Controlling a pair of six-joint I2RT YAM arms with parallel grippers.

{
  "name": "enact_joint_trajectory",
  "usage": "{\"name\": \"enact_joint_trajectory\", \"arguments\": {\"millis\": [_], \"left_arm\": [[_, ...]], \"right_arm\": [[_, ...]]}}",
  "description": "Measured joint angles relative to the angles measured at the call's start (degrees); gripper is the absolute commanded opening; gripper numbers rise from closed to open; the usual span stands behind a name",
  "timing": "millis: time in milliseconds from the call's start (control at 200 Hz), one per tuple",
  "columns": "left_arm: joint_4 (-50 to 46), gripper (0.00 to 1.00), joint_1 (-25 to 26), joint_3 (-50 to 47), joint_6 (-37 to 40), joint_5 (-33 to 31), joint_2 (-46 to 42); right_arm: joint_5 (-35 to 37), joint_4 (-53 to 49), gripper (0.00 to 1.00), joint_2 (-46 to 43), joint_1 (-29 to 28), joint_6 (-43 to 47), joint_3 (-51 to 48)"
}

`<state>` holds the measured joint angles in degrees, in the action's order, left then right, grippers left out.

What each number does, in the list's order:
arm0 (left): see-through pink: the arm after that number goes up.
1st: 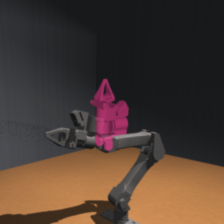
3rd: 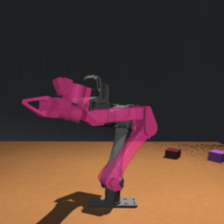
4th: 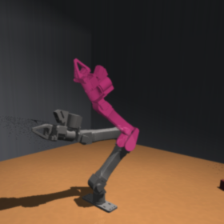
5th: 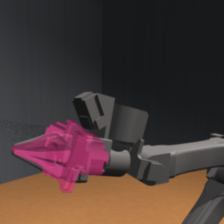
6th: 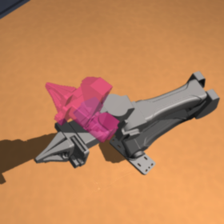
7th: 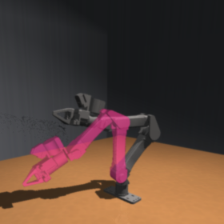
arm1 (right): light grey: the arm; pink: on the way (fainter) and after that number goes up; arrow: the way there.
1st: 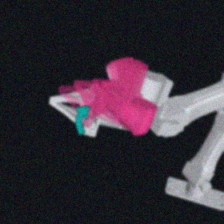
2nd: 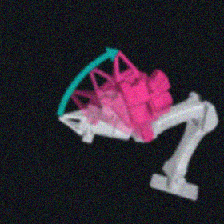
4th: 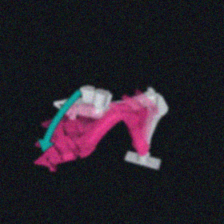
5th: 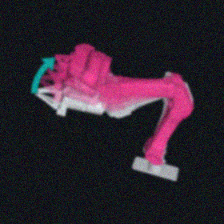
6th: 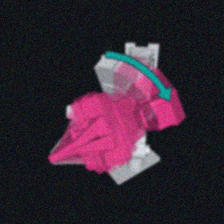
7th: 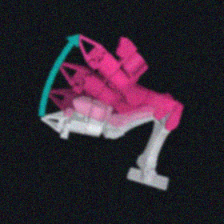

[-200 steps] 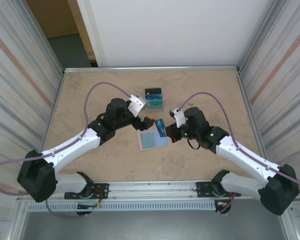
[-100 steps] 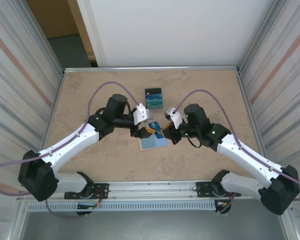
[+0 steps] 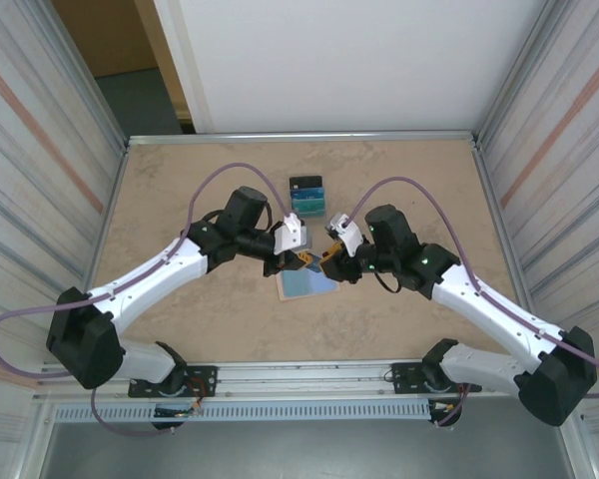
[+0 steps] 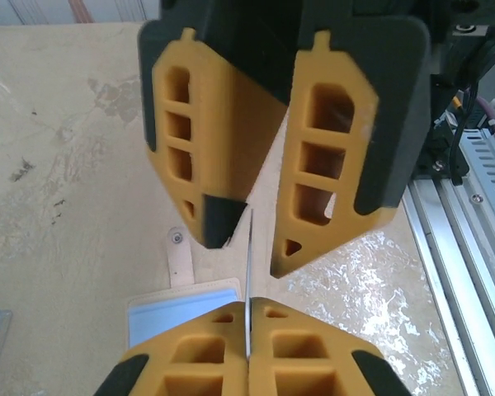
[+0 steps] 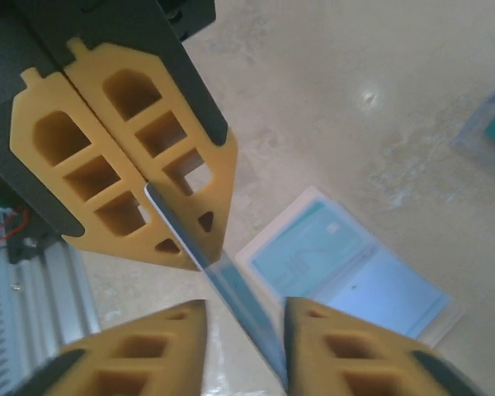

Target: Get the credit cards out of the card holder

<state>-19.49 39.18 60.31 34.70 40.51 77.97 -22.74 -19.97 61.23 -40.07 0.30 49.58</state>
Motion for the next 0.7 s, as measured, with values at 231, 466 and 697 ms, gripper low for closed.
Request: {"name": "enact_joint_trajectory", "arguments": {"millis": [231,466,697], "left_arm": [[9.62,0.00,-0.07,-6.08,-6.78,-3.87,-4.22],[23.87,0.00,-1.40,-13.16,-22.62,-8.52,-8.28],[35.85,0.00,-5.25,-17.07,-38.58,-6.45,-10.16]], "right_arm": [[2.19,7.06,0.61,-8.17,2.10,-4.83,-6.97],[1.88,21.09,0.70,-14.60,6.25,-15.41,-17.42],[0.09,34.69,0.72,-12.79,7.21,-24.35,-23.26]]}}
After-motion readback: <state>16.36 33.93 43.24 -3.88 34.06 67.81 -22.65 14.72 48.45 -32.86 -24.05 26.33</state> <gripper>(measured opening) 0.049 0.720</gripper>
